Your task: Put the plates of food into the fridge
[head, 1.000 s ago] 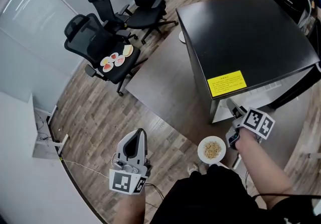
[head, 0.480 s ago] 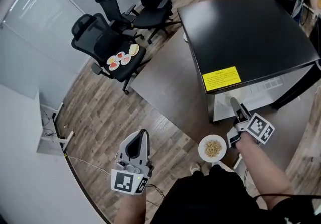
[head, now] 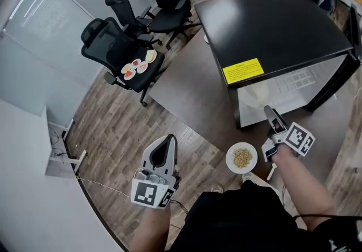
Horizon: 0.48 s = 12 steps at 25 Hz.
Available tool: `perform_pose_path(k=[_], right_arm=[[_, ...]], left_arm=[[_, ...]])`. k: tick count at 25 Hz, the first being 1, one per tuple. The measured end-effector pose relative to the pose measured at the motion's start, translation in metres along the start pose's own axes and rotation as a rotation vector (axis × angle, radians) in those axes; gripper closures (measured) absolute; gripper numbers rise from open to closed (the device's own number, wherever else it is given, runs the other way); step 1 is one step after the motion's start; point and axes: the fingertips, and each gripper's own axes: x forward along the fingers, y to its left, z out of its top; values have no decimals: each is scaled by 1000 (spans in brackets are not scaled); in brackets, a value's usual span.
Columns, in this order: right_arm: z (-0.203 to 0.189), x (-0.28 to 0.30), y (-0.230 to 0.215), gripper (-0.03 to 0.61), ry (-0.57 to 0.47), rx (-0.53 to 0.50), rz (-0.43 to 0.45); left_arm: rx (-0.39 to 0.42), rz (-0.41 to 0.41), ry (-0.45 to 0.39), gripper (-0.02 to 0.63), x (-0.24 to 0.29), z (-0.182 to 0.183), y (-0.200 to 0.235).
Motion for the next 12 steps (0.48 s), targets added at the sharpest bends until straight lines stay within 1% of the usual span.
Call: perform_pose_path(k=[2, 6, 9, 12], right_arm=[[-3, -15, -2, 314, -20, -10, -25], [-5, -43, -15, 315, -88, 20, -96], [-10, -63, -23, 314, -126, 0, -159], [-14, -82, -28, 314, -164, -4, -187]], left_arm=[[-8, -32, -2, 611, 1, 0, 2], [-21, -116, -10, 611, 9, -4, 0], [-23, -169, -14, 611, 11, -9, 0], [-45, -217, -20, 611, 15, -16, -3]])
